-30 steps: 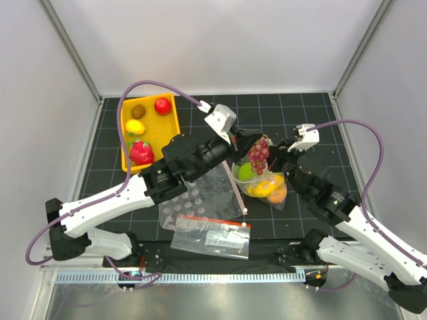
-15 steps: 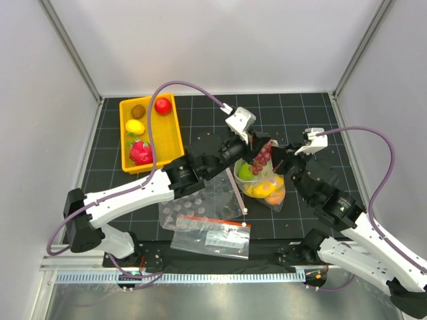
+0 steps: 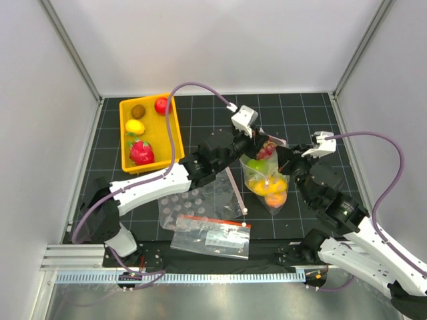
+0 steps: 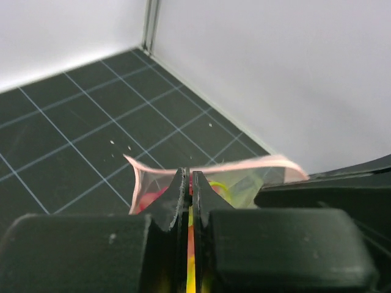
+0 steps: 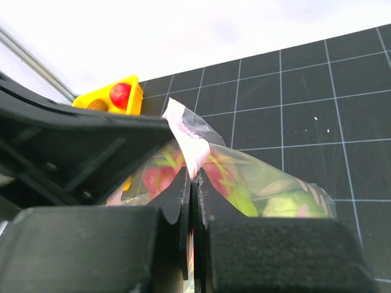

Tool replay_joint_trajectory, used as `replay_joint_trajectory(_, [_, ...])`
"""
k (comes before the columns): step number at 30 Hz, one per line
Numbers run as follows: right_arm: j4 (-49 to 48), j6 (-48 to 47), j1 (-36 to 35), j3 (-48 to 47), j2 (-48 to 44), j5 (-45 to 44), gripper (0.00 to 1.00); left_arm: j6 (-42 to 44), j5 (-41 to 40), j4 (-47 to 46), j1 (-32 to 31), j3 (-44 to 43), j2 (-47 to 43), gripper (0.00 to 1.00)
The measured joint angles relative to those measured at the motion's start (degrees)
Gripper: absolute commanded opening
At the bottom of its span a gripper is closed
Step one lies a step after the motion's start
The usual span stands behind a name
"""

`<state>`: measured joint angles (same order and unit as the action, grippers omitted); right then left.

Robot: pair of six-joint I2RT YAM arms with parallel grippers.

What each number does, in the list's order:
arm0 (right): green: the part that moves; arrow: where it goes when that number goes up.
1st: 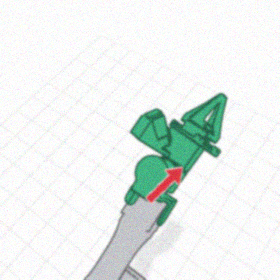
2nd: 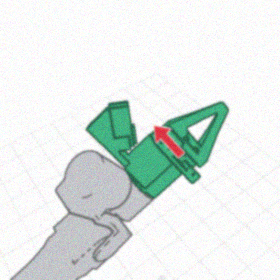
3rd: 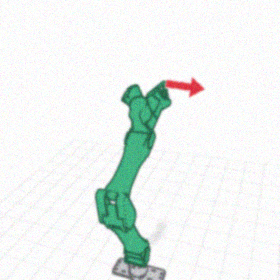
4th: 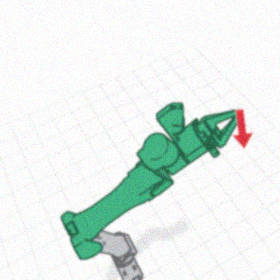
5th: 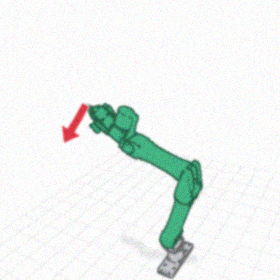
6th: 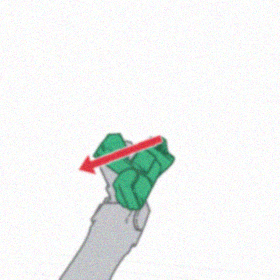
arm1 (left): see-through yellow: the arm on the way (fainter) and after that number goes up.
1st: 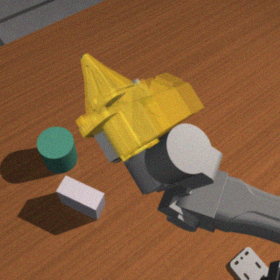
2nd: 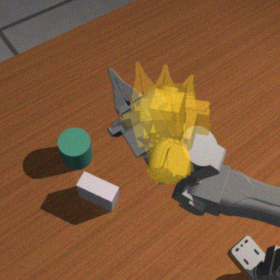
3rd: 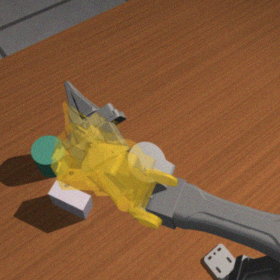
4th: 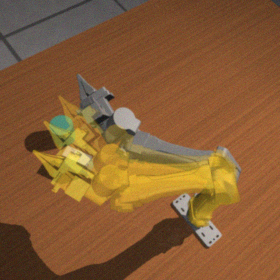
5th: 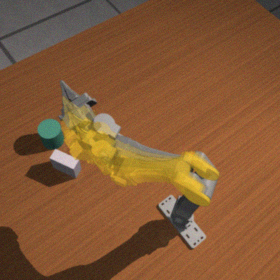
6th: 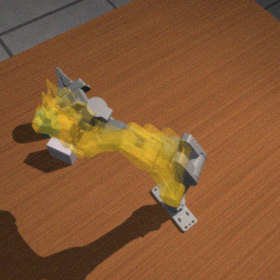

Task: Place the food in the zip-top bag and seal the zipper
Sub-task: Place the fake fruit in the zipper food storage bag, then adjust the zipper food storage bag at the center of the board.

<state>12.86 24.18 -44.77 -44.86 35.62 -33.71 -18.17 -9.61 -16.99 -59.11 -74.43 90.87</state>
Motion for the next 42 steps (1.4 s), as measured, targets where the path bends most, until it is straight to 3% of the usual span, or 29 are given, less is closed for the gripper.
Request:
replay_joint_trajectory(3, [0.0, 0.02, 0.0, 0.55, -0.68, -0.98, 0.01, -0.74, 1.2, -0.11, 0.0, 0.0, 2.14, 0.34])
replay_joint_trajectory(4, [0.0, 0.04, 0.0, 0.72, -0.92, -1.31, 0.01, -0.92, 1.73, -0.04, -0.02, 0.0, 2.6, 0.5])
replay_joint_trajectory(7, [0.0, 0.04, 0.0, 1.03, -1.53, -2.05, 0.01, -1.07, 2.73, 0.2, -0.07, 0.0, 3.02, 0.7])
replay_joint_trajectory(9, [-0.02, 0.04, 0.0, 1.11, -1.53, -2.27, 0.01, -1.07, 3.23, 0.09, -0.09, 0.0, 2.89, 0.78])
replay_joint_trajectory(28, [-0.02, -0.02, 0.0, 1.05, -0.07, -1.99, 0.01, 3.08, -6.56, 15.96, -0.11, -3.54, -8.13, 0.86])
replay_joint_trajectory(42, [0.0, -0.28, 0.0, 0.92, 0.52, -0.42, 0.01, 3.69, -6.93, 26.75, 0.02, -6.34, 2.43, 0.88])
